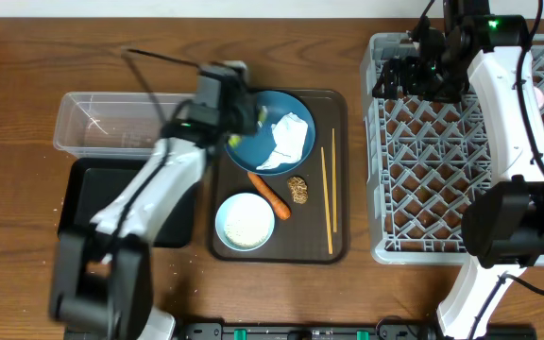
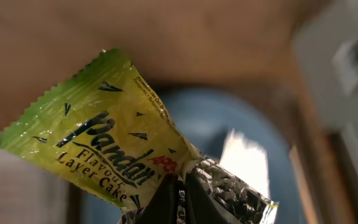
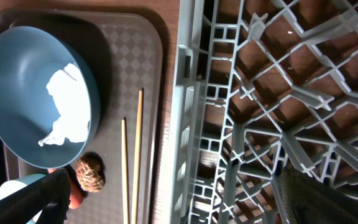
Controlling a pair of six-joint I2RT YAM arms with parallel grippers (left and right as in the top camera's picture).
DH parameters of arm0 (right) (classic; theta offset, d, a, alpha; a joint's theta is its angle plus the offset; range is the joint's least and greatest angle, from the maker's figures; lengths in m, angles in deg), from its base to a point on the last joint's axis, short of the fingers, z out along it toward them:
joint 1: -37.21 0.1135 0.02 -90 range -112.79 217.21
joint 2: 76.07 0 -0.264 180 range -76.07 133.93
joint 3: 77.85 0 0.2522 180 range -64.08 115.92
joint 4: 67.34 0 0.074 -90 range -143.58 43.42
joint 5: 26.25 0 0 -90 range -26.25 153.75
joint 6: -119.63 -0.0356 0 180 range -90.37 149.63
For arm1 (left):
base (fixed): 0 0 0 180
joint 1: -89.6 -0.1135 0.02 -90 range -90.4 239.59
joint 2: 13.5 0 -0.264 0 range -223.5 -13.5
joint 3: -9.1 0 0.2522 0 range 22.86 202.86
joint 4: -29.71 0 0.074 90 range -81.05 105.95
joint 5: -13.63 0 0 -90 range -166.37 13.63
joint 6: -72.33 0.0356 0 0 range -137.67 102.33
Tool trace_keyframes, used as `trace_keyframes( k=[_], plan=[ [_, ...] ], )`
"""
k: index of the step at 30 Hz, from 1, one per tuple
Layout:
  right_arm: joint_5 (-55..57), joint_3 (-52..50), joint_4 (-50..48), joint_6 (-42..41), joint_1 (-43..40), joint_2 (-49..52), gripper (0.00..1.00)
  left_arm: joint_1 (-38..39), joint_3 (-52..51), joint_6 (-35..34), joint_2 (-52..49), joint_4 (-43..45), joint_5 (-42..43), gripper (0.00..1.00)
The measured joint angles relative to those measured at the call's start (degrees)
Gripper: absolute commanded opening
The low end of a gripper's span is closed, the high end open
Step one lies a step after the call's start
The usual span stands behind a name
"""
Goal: Sort waste into correct bins and load items into the dishwasher rack
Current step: 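Carry the wrapper and foil with the left gripper into the clear bin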
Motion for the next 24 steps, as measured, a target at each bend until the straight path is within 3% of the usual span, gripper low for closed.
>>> trace_keyframes(
  k=[9, 11, 15, 24],
  plan=[
    [0.0, 0.0, 0.07, 0.0, 0.0, 0.0, 0.99, -13.09, 1.11, 0.02, 6.69, 0.11, -5.42, 0.09],
    [-0.02, 0.0, 0.09, 0.0, 0.0, 0.0, 0.99, -15.52, 1.11, 0.13, 5.46, -0.68, -6.08, 0.16],
    [0.0, 0.0, 0.09, 0.0, 0.0, 0.0, 0.99, -17.44, 1.11, 0.17, 2.84, -1.66, -6.6, 0.4],
    [0.0, 0.0, 0.09, 0.02, 0.0, 0.0, 0.99, -16.74, 1.11, 0.0, 1.49, -2.71, -4.94, 0.45]
  ],
)
